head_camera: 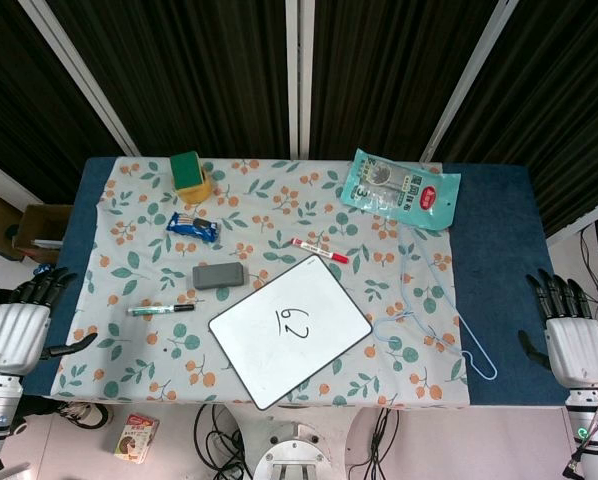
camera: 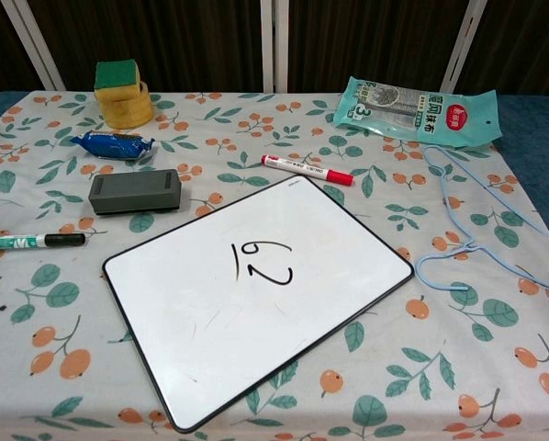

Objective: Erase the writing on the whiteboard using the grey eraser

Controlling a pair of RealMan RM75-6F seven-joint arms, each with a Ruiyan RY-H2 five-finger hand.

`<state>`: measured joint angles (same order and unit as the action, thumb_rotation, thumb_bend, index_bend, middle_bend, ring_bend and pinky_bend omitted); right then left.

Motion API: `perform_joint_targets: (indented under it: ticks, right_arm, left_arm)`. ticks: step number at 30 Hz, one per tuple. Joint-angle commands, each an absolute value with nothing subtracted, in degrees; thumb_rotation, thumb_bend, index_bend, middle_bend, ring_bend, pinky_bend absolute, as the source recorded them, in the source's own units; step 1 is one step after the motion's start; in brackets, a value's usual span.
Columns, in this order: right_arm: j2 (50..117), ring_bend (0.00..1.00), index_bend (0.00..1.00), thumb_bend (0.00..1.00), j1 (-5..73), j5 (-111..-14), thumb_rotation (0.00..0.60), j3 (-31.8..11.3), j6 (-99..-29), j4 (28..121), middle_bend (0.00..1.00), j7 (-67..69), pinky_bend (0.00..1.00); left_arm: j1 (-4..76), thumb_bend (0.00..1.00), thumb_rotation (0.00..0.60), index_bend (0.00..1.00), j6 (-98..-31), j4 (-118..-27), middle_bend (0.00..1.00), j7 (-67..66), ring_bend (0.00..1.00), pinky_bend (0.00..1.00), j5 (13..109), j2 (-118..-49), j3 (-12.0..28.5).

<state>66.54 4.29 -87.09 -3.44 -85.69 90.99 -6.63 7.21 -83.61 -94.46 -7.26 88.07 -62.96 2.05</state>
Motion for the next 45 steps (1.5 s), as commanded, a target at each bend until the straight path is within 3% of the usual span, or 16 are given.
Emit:
perform_joint_targets:
  ticks: [1, 8, 12, 25, 45]
  right_arm:
    - [66.3, 0.0, 0.0, 0.24, 4.5, -87.1, 0.6, -3.6, -85.6, 91.3, 0.0, -6.7, 0.0]
    - [66.3, 0.0, 0.0, 0.25, 3.9, -86.3, 0.6, -3.8, -86.1, 90.8, 0.0, -5.6, 0.0]
    - [66.3, 0.0, 0.0, 0.25, 3.5, -86.0, 0.6, -3.7, -86.6, 90.4, 0.0, -4.9, 0.0]
    - [66.0, 0.0, 0.0, 0.25, 2.6, -85.7, 0.6, -4.0, -87.7, 90.4, 0.0, -4.5, 0.0]
    - [65.9, 0.0, 0.0, 0.26, 2.5, -84.5, 0.6, -4.7, -87.5, 90.5, 0.0, -3.9, 0.0]
  left_arm:
    - [9.3, 0.1, 0.383, 0.16, -81.1, -96.2, 0.12, -7.9, 0.12, 0.23, 88.9, -62.1, 2.6]
    - [16.2, 0.1, 0.336, 0.14, -74.1, -98.1, 0.12, -8.8, 0.12, 0.22, 88.2, -64.9, 5.6]
    - [20.7, 0.1, 0.428, 0.14, -68.5, -97.8, 0.13, -10.5, 0.12, 0.22, 85.6, -68.3, 7.4]
    - [31.8, 0.15, 0.5, 0.19, -56.5, -89.6, 0.22, -14.8, 0.19, 0.28, 73.6, -80.9, 12.0]
    - [37.9, 0.15, 0.502, 0.24, -53.4, -80.6, 0.26, -22.6, 0.2, 0.28, 63.4, -90.9, 10.9]
